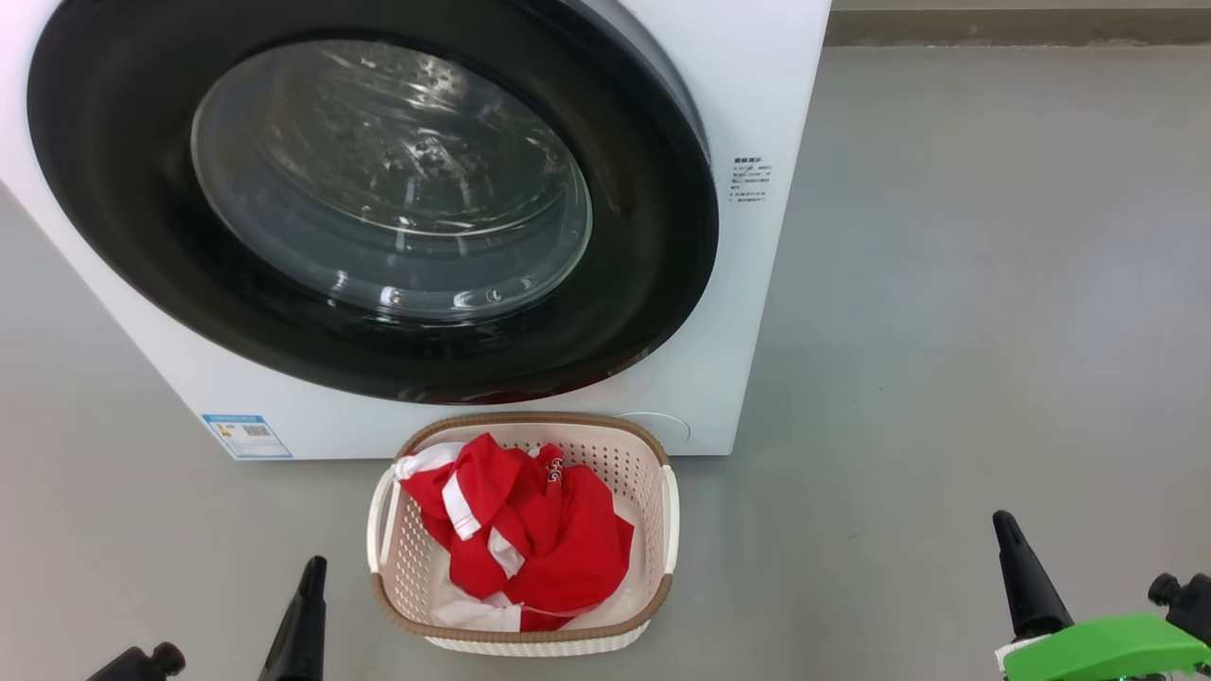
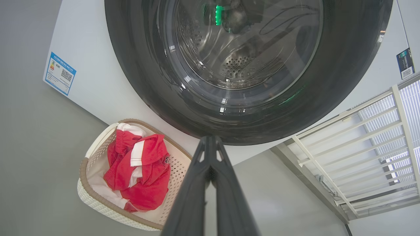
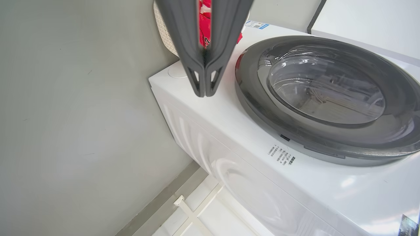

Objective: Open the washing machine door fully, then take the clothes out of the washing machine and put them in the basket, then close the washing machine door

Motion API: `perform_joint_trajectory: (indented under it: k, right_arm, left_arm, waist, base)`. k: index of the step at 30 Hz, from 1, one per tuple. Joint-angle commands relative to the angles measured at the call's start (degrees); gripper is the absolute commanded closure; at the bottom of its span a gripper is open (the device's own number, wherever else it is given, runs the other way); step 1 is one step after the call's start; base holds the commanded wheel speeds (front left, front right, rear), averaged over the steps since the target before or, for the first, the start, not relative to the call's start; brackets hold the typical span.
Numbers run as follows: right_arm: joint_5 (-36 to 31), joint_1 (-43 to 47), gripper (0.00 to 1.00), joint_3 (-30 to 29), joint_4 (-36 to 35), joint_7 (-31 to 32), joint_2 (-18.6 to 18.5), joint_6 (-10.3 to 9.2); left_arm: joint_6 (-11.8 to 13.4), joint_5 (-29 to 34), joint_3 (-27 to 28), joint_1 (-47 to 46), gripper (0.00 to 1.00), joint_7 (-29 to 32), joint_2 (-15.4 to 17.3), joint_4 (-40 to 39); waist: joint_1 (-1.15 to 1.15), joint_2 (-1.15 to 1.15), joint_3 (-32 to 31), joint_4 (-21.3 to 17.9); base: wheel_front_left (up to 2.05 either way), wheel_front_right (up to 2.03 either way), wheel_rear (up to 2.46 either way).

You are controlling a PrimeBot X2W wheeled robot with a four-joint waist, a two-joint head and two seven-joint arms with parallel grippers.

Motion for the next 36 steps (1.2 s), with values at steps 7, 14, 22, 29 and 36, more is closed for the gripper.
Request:
perform_joint_trajectory:
  k: [7, 14, 22, 29, 36]
  right_arm:
    - [4.7, -3.5, 1.00, 0.1, -1.6, 1.3, -0.8, -0.03]
    - [8.6, -4.1, 1.00, -0.1, -1.6, 2.5, -0.8, -0.03]
    - [13.1, -4.9, 1.00, -0.3, -1.7, 3.8, -0.7, -0.04]
    - [17.1, -5.6, 1.00, -0.5, -1.7, 5.0, -0.7, -0.04]
    - [20.4, -6.2, 1.00, -0.7, -1.8, 6.0, -0.6, -0.04]
  left_arm:
    - [-0.2, -5.1, 1.8, -2.8, 1.00, 1.5, 0.6, -1.2]
    - [-0.2, -9.4, 2.3, -3.2, 1.00, 2.6, 0.5, -1.2]
    - [-0.3, -14.4, 2.8, -3.6, 1.00, 4.0, 0.4, -1.1]
    - [-0.3, -18.7, 3.3, -3.9, 1.00, 5.2, 0.3, -1.1]
    - [-0.3, -22.4, 3.7, -4.3, 1.00, 6.2, 0.2, -1.1]
  waist:
    - [0.00, 0.00, -0.3, -0.1]
    - [0.00, 0.00, -0.6, -0.1]
    - [0.00, 0.00, -1.0, -0.2]
    - [0.00, 0.00, -1.3, -0.3]
    - [0.00, 0.00, -1.5, -0.3]
  base:
    - [0.00, 0.00, 0.00]
    - [0.00, 0.00, 0.00]
    - [0.00, 0.00, 0.00]
    - [0.00, 0.00, 0.00]
    - [0.00, 0.00, 0.00]
